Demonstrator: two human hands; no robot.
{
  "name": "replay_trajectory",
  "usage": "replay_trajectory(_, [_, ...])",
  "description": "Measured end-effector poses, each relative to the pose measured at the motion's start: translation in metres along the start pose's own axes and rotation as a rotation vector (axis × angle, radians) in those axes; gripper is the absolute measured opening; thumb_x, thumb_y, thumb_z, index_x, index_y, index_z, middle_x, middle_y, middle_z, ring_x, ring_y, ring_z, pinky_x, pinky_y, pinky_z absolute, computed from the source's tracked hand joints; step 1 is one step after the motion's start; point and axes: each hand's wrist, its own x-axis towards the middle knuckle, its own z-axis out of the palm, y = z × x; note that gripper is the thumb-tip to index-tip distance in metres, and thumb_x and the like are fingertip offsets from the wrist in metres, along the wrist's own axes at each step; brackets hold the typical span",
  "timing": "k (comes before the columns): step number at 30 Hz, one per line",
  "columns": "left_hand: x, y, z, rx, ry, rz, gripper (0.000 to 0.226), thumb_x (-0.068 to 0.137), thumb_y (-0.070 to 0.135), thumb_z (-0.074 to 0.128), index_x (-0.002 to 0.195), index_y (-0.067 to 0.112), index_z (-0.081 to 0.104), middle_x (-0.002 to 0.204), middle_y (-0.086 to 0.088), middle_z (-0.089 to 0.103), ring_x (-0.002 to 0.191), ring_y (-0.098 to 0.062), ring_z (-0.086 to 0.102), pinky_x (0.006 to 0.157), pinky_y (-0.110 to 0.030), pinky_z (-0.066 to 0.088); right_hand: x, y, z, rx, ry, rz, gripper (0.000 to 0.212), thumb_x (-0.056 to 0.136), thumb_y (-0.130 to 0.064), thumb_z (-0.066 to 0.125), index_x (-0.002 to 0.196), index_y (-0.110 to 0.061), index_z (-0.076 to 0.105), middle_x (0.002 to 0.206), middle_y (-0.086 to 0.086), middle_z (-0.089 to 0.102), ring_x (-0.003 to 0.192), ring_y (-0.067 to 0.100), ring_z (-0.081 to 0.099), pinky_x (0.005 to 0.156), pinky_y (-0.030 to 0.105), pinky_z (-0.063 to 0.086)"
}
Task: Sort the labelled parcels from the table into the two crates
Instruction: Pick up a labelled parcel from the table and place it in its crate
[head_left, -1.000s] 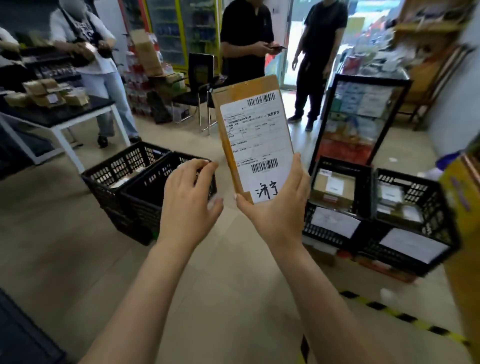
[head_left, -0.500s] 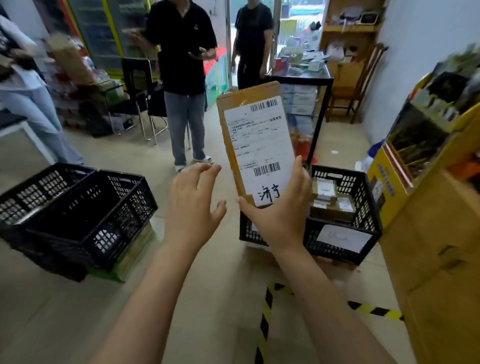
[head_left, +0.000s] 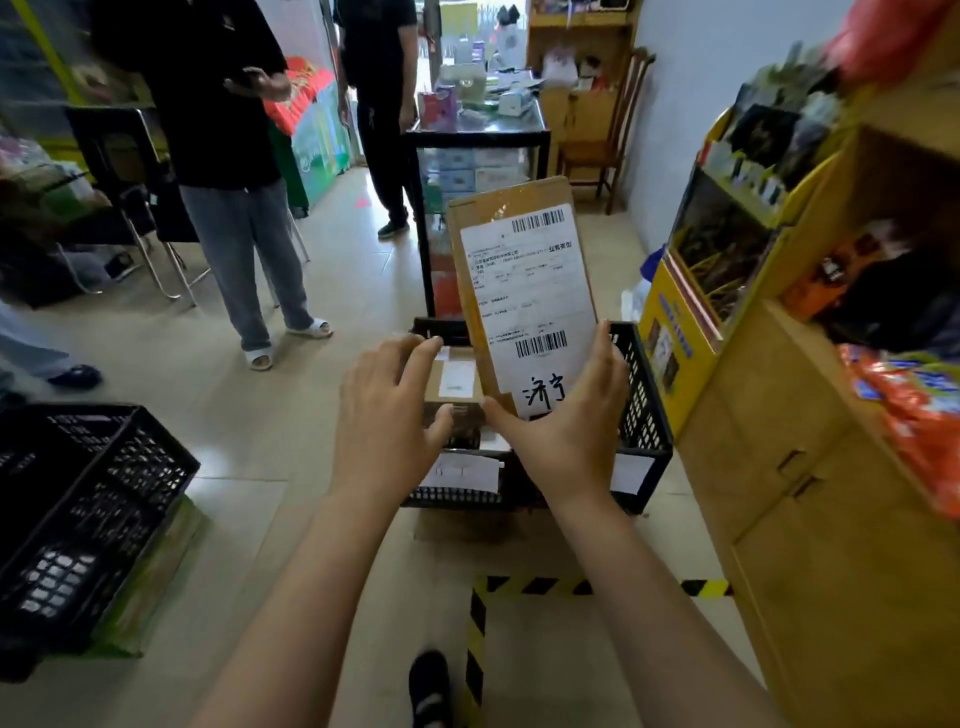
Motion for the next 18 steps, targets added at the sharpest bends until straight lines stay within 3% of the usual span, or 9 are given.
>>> replay_trajectory(5, [0.048, 0.001, 0.050, -0.050, 0.001, 0.060, 0.067, 0.067, 0.018, 0.083, 0.128, 0.010, 0.056, 0.122, -0.012, 0.056, 0.113, -0.030, 0.050, 0.094, -0.045, 0.042, 0.047, 0.027, 0.012, -0.072, 0.072, 0.031, 0.129, 0.063, -0.050, 0.088, 0.156, -0.016, 0.005, 0.155, 0.002, 0.018, 0.137, 0.006, 0.011, 0.108, 0.027, 0.020])
replay_trajectory(11, [0.121, -0.019, 0.110, -0.087, -0.019, 0.131, 0.067, 0.067, 0.020, 0.084, 0.127, 0.008, 0.057, 0.120, -0.013, 0.057, 0.111, -0.033, 0.054, 0.097, -0.047, 0.042, 0.115, 0.046, 0.044, -0.134, 0.142, 0.094, 0.131, 0.061, -0.052, 0.087, 0.156, -0.017, 0.005, 0.155, 0.003, 0.018, 0.142, 0.018, 0.017, 0.114, 0.046, 0.034])
replay_trajectory(18, [0.195, -0.063, 0.166, -0.119, -0.069, 0.161, 0.067, 0.067, 0.023, 0.084, 0.128, 0.009, 0.057, 0.123, -0.011, 0.056, 0.113, -0.034, 0.054, 0.099, -0.050, 0.041, 0.184, 0.057, 0.098, -0.186, 0.166, 0.140, 0.129, 0.063, -0.054, 0.085, 0.156, -0.013, 0.005, 0.158, 0.003, 0.016, 0.145, 0.017, 0.013, 0.117, 0.037, 0.021])
